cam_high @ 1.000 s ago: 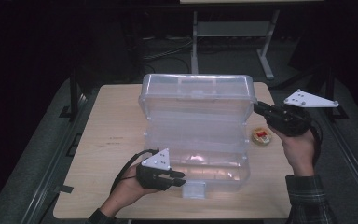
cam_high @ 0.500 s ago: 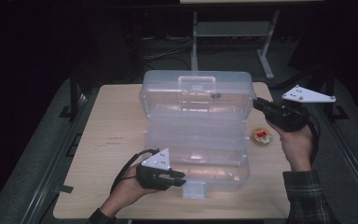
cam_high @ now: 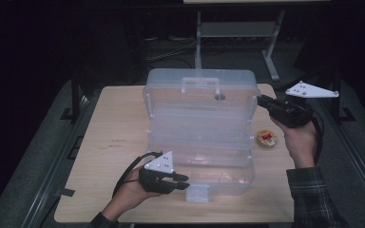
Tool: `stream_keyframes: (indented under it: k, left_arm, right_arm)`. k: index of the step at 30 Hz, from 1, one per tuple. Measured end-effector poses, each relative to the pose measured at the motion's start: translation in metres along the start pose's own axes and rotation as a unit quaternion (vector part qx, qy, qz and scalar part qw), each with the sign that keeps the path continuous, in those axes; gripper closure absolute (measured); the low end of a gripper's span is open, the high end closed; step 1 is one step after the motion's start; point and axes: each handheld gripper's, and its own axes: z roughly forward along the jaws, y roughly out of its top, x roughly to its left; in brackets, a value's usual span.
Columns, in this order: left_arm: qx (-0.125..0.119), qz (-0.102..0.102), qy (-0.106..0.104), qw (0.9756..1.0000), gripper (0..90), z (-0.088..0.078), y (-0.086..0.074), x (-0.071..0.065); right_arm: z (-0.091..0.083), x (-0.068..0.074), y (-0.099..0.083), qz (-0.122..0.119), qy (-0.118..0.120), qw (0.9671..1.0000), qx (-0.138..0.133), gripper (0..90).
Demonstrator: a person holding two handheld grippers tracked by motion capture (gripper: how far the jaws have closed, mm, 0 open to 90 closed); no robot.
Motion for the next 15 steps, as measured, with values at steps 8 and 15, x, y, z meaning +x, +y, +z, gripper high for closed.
stream_keyframes:
  k: [8,15]
  left_arm:
    - [0.002,0.001,0.001,1.0000,74.8,0.000,0.000,0.000]
    - [0.002,0.002,0.001,1.0000,74.8,0.000,0.000,0.000]
  right_arm:
    - [0.007,-0.002,0.003,0.007,-0.009,0.9999,0.000,84.7]
    - [0.013,-0.002,0.005,0.020,-0.027,0.9994,-0.001,85.1]
